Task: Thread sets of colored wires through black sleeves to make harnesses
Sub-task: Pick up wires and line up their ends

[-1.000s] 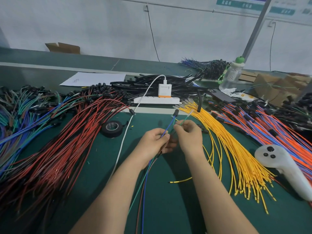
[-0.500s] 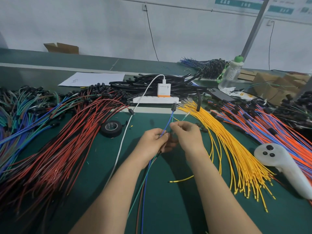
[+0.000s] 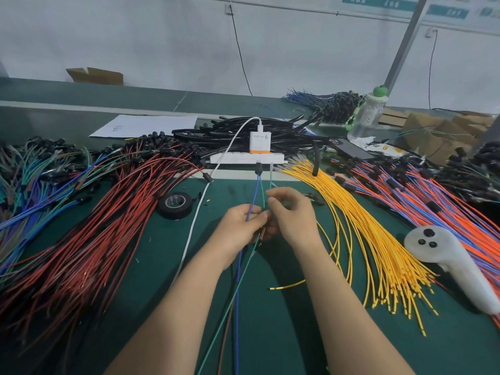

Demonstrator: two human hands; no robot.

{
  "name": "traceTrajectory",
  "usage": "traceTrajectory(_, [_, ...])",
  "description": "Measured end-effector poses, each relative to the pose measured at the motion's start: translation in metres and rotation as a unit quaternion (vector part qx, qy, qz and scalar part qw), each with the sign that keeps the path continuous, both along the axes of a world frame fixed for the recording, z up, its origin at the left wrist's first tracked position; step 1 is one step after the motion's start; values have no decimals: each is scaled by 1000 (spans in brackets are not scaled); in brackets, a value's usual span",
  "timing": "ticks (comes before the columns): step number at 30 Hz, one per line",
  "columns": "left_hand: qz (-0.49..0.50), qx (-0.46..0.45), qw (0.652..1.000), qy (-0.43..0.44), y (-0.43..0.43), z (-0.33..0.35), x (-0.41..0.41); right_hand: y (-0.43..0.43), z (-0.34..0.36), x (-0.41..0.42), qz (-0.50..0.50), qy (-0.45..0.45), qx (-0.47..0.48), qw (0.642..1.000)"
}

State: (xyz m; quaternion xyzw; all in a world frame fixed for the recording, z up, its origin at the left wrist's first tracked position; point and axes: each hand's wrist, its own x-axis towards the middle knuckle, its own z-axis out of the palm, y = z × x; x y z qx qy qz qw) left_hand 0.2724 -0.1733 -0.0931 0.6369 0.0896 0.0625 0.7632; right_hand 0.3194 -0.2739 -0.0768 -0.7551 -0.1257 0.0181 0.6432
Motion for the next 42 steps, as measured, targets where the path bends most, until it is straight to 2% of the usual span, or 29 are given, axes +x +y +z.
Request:
traceTrajectory(2, [2,-11,1000,4,0,1,1,-2,-1,1,-28,-25,-40,998])
traceTrajectory(5, [12,-36,999,19,-1,3,1,-5,-2,2,-41,-49,-160,985])
traceTrajectory(7, [17,-34,999,26,-2,4,1,-7,-2,4,-29,-29,-173,984])
traceTrajectory(10, [9,-18,999,29,-2,3,2,-8,-1,5,0,51,-84,995])
traceTrajectory(13, [-3,-16,1000,23,-2,3,1,-8,0,5,27,157,44,986])
traceTrajectory(15, [-1,-8,1000,14,-2,2,0,-9,1,5,31,183,69,980])
traceTrajectory(19, [27,12,1000,5,-4,0,0,-5,0,5,-18,117,-3,993])
traceTrajectory(22, [34,24,999,9,-5,1,1,-1,0,1,-44,123,24,991])
traceTrajectory(25, [33,14,999,17,-3,2,1,-3,1,2,-30,138,47,989])
traceTrajectory(33, [22,43,999,5,-4,2,-3,-1,-6,8,-77,68,-44,994])
traceTrajectory(37, [-10,81,996,38,-3,9,-6,-2,-1,4,-14,61,-73,995])
traceTrajectory(42, [-37,-56,989,132,6,18,-8,17,15,-4,15,-8,-88,996])
